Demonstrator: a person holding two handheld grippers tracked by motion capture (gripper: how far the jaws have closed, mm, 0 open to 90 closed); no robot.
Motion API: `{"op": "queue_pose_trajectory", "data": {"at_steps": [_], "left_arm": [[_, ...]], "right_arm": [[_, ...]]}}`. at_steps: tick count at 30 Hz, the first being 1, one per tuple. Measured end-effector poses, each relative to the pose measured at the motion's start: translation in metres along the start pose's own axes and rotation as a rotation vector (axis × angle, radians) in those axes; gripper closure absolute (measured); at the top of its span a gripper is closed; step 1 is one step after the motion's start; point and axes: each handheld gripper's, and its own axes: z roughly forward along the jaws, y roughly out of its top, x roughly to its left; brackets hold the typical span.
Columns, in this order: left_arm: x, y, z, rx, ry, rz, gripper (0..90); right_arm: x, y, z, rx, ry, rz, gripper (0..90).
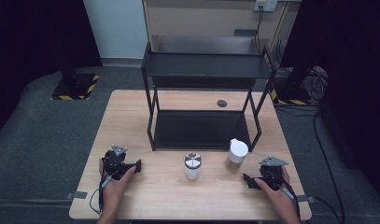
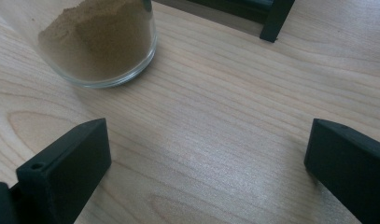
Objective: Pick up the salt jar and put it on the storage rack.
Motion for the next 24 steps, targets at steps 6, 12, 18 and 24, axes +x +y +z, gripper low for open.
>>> {"op": "queue_pose_trajectory", "data": {"at_steps": [6,12,18,24], "left_arm": [[-0.0001,-0.0001,-0.0001,0.0,0.0,0.0,0.0],[-0.0005,-0.0005,-0.0005,-0.001,0.001,0.0,0.0],[-0.0017,-0.0018,-0.0017,-0.003,-0.001,0.0,0.1],[-0.0055,-0.0032,-0.0032,-0.004,-0.002,0.0,0.3]], "right_arm": [[0.0,0.0,0.0,0.0,0.0,0.0,0.9],[-0.0001,0.0,0.0,0.0,0.0,0.0,0.9],[0.0,0.0,0.0,0.0,0.0,0.0,0.9],[-0.0001,0.0,0.0,0.0,0.0,0.0,0.9]]}}
